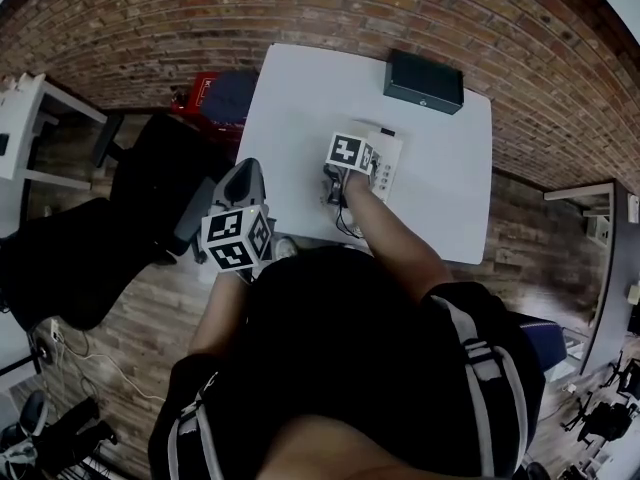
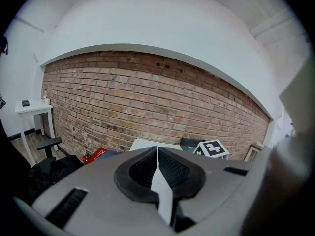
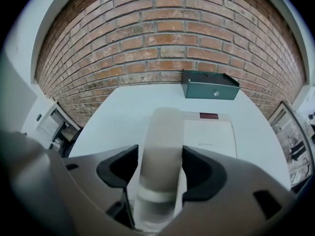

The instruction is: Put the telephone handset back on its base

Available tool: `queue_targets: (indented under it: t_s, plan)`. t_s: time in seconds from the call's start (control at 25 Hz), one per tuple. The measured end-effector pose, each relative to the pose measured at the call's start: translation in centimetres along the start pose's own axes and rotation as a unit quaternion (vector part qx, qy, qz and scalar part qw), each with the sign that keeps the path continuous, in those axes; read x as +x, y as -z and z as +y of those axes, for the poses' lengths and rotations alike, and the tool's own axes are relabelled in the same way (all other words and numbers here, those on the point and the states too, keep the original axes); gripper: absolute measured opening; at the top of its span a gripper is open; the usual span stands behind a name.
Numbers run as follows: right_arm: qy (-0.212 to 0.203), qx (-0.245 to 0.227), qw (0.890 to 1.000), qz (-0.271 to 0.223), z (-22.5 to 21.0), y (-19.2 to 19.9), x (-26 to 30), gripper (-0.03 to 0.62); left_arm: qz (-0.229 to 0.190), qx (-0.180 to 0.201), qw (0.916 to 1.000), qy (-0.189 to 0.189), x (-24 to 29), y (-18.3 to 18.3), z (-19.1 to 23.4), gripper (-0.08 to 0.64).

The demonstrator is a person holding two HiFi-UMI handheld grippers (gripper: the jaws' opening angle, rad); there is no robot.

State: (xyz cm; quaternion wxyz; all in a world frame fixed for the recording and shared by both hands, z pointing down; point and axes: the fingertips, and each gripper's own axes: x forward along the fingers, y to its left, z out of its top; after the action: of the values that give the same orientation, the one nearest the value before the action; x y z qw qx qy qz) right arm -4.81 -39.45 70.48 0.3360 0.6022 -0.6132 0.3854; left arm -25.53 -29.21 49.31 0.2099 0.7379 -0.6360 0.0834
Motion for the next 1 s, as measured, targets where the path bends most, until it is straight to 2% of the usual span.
queue_targets:
  t_s: [0.24, 0.36, 0.48, 0.68, 0.72, 0.8, 0.92, 1.0]
  plan:
    - [-0.054, 0.067, 0.995, -0.056, -0.1, -1.2, -1.5, 0.253, 0.005, 0.001, 0.9999, 0.009, 0.3, 0.2, -0.4, 0.009]
    - [-0.07, 0.081, 0.99, -0.091, -0.4, -2.1, -2.8, 0.256, 0.009, 0.003, 0.9998, 0.018, 0.7, 0.4, -1.0, 0.009]
    - [-0.086, 0.084, 0.983, -0.142, -0.6, -3.7, -4.9, 0.256, 0.01, 0.008, 0.9994, 0.032, 1.2, 0.4, -1.9, 0.009]
    - [-0.108, 0.048, 0.959, -0.26, -1.8, -7.1, -10.6, 0.252, 0.01, 0.016, 0.9983, 0.055, 2.3, 0.0, -3.8, 0.01]
    - [-0.103, 0.04, 0.954, -0.279, -2.4, -7.6, -11.8, 0.229, 0.01, 0.018, 0.998, 0.059, 2.5, -0.1, -4.1, 0.009]
    - [-0.088, 0.031, 0.944, -0.316, -3.7, -8.5, -14.3, 0.126, 0.01, 0.021, 0.9974, 0.068, 3.0, -0.3, -4.8, 0.009]
    - [-0.054, 0.008, 0.93, -0.364, -5.8, -9.6, -17.8, 0.016, 0.008, 0.028, 0.9962, 0.082, 3.7, -0.6, -6.1, 0.009]
    - [-0.036, -0.023, 0.918, -0.395, -6.6, -10.0, -20.1, 0.0, 0.007, 0.034, 0.9954, 0.09, 4.1, -0.7, -7.0, 0.009]
